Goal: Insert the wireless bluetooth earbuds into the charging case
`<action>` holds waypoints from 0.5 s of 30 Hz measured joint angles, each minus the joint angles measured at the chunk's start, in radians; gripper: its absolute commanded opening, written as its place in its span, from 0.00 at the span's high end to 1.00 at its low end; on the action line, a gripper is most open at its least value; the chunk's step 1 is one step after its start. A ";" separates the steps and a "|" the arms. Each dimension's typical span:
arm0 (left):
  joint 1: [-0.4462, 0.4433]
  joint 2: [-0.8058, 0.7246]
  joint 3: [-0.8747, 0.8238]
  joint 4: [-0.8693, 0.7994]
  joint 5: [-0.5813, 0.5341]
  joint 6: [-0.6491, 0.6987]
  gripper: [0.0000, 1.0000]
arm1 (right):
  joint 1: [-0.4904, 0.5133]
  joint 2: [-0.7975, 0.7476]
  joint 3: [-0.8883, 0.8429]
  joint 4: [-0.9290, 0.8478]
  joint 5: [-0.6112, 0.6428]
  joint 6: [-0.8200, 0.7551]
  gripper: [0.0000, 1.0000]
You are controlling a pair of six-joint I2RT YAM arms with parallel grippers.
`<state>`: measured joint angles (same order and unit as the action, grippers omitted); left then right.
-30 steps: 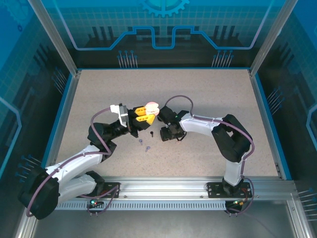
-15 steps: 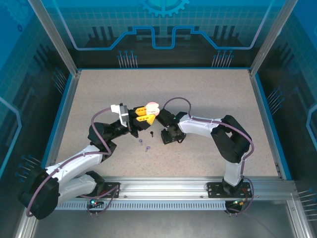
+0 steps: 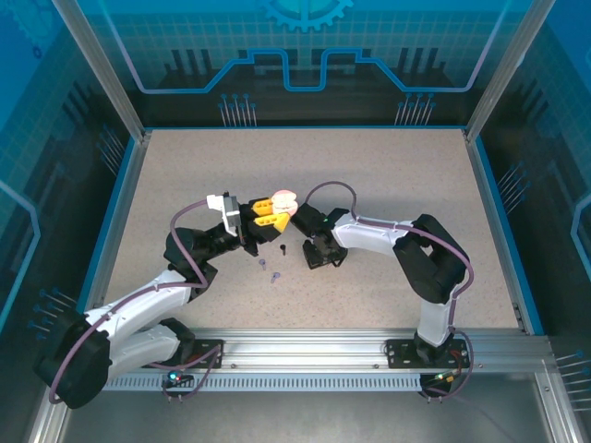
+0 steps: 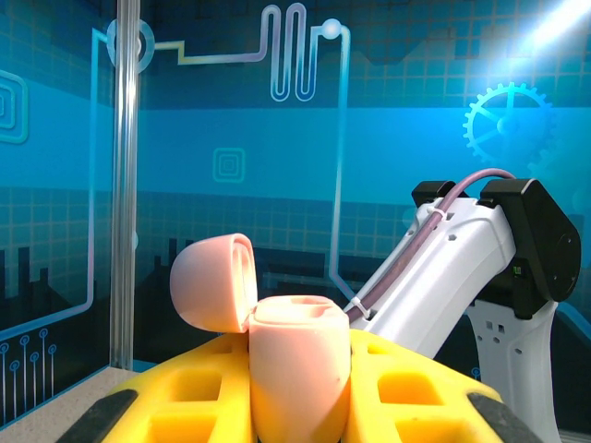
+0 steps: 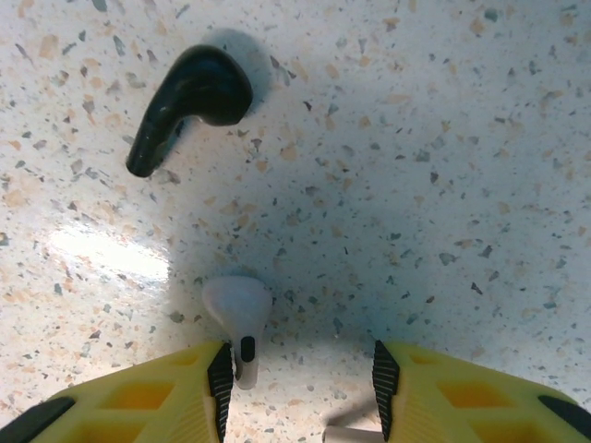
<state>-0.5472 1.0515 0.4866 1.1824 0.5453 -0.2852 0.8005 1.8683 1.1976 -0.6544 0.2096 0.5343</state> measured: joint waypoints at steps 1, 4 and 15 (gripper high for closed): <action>0.000 0.000 0.000 0.000 0.000 0.000 0.92 | 0.000 0.000 0.000 0.000 0.000 -0.001 0.53; 0.000 0.000 0.000 0.000 0.000 0.000 0.92 | 0.000 -0.006 -0.001 0.000 -0.008 -0.007 0.53; 0.000 -0.024 -0.005 -0.004 -0.003 0.001 0.92 | -0.003 -0.005 0.082 -0.045 -0.068 -0.019 0.54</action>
<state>-0.5472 1.0275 0.4820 1.1786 0.5419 -0.2844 0.7971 1.8637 1.2793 -0.6998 0.1421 0.5156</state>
